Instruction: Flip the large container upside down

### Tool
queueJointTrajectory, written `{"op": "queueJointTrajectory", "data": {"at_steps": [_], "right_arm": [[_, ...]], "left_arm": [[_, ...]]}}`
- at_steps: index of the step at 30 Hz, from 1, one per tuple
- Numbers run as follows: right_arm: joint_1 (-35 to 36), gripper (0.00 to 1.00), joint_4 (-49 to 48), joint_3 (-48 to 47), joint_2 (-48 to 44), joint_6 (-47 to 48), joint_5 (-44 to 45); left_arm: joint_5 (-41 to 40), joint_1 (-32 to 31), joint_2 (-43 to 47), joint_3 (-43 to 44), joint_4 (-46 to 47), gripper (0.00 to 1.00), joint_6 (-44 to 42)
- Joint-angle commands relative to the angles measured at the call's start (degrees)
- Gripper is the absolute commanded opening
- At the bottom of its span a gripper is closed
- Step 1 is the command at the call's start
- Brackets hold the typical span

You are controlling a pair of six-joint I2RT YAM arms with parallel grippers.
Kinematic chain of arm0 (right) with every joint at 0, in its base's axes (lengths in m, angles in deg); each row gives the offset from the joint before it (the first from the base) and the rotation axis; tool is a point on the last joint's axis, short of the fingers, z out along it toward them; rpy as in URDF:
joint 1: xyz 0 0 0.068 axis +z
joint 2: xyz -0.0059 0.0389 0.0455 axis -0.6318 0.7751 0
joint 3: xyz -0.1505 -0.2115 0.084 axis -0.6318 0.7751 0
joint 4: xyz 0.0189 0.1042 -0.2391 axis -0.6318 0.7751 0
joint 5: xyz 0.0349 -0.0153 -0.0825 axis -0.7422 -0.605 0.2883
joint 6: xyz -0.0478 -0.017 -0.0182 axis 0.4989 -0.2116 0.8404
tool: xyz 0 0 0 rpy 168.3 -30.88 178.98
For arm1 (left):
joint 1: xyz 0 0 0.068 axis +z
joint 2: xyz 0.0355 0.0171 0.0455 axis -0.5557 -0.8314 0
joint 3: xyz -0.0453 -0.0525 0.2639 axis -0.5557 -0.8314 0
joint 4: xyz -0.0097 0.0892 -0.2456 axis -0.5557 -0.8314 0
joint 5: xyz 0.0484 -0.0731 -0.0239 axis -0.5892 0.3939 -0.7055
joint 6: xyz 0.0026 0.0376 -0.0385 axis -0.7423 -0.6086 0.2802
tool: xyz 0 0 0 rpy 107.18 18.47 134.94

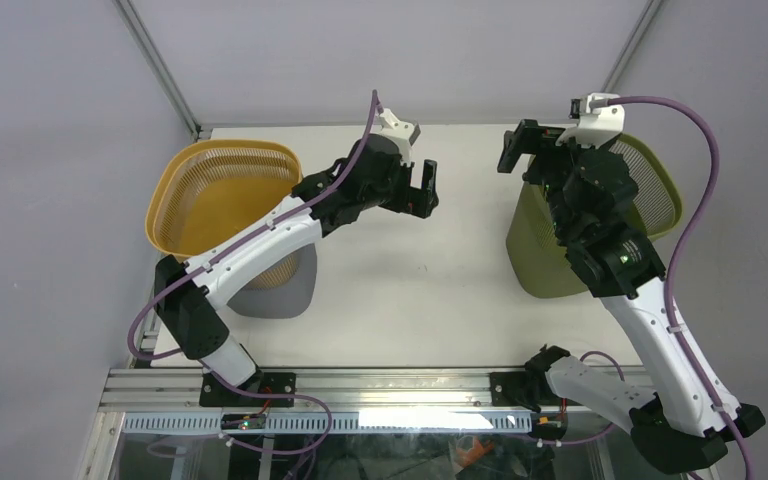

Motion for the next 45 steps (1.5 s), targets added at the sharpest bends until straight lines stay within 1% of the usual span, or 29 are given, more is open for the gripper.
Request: {"op": "queueJointTrajectory", "data": {"at_steps": [1, 6, 11, 14, 18, 21, 24, 27, 28, 30, 34, 36, 39, 45], "right_arm": [[0.3, 1.0, -4.46, -0.7, 0.11, 0.56, 0.08], [0.34, 1.0, -4.19, -1.03, 0.52, 0.33, 0.16], [0.38, 1.0, -3.01, -0.81, 0.09, 0.59, -0.23], [0.33, 1.0, -1.31, -0.04, -0.33, 1.84, 0.24], [0.38, 1.0, 3.4, -0.03, -0.44, 1.47, 1.15], [0.31, 1.0, 7.22, 0.31, -0.98, 0.1, 1.74], [0.33, 1.0, 11.75, 1.16, -1.63, -2.18, 2.85], [0.01, 0.99, 17.32, 0.95, -1.15, -6.09, 5.19], [-0.41, 0.99, 19.18, 0.6, -0.79, -6.99, 4.86], [-2.1, 0.95, 22.85, -0.21, 0.43, -8.34, 0.66], [-8.37, 0.77, 28.73, -1.64, 4.24, -9.98, -10.1], [-10.87, 0.65, 30.0, -1.82, 5.45, -9.88, -14.3], [-12.01, 0.46, 30.37, -1.84, 6.36, -9.43, -15.89], [-12.07, 0.04, 30.67, -4.0, 8.6, -7.9, -18.83]], "left_arm": [[1.04, -0.68, 4.03, -1.25, 4.74, 0.99, -1.86], [2.8, -0.65, 4.77, -2.58, 5.67, 0.99, -4.14], [11.72, -0.86, 4.73, -5.54, 6.72, 0.99, -7.23], [9.56, -3.55, 4.38, -8.05, 7.04, 0.99, -8.65], [4.56, -9.6, 3.9, -11.49, 7.9, 0.99, -11.18], [4.53, -12.02, 2.66, -12.48, 8.01, 0.99, -10.67], [5.47, -13.42, 1.56, -12.61, 8.17, 0.99, -9.63], [6.17, -13.55, 1.23, -13.14, 8.57, 0.99, -8.25], [6.04, -13.54, 1.38, -13.54, 8.78, 0.99, -8.0], [4.48, -13.54, 1.96, -14.69, 9.42, 0.99, -7.66], [2.84, -12.91, 3.08, -15.96, 9.79, 0.99, -7.65], [2.64, -12.47, 3.66, -16.39, 9.74, 0.99, -7.56], [2.53, -12.01, 4.42, -16.9, 9.78, 0.99, -7.17], [1.31, -11.64, 6.3, -17.52, 9.71, 0.99, -6.9]]}}
